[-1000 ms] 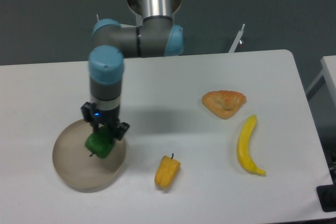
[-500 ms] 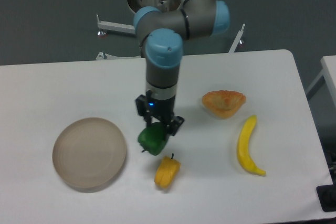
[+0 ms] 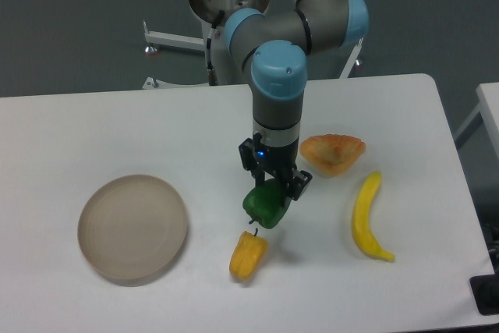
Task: Pick up the green pepper from the plate
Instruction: 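Lift the green pepper off the plate and carry it toward the yellow pepper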
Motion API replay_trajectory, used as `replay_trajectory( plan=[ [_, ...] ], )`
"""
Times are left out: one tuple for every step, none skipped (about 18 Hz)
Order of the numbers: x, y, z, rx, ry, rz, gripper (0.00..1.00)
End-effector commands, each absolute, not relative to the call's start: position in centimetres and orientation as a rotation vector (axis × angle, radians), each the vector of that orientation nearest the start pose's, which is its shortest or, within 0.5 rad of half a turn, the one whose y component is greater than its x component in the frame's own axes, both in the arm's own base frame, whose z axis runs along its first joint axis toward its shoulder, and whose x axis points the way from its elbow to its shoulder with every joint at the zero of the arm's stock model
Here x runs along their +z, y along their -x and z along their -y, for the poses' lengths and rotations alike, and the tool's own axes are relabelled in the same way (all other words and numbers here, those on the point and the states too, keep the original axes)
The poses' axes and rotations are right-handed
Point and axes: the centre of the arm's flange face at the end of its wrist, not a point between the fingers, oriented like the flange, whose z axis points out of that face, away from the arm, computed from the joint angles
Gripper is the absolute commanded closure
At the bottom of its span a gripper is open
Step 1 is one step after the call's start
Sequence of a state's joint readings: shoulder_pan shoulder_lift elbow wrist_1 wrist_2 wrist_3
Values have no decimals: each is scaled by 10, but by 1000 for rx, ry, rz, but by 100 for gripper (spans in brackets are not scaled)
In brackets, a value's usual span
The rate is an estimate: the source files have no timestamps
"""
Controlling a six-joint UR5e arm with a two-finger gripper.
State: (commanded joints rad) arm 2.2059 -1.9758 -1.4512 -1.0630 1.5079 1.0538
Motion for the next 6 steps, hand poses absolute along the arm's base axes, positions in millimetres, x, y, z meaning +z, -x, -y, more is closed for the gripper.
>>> replay_trajectory(
  plan=[
    [367, 281, -618, 184, 2874, -624, 76],
    [368, 281, -619, 186, 2873, -624, 76],
    [368, 281, -619, 186, 2873, -624, 76],
    [368, 281, -619, 186, 2873, -624, 76],
    [368, 281, -619, 186, 2873, -624, 76],
    [368, 281, -619, 186, 2873, -624, 76]
  ],
)
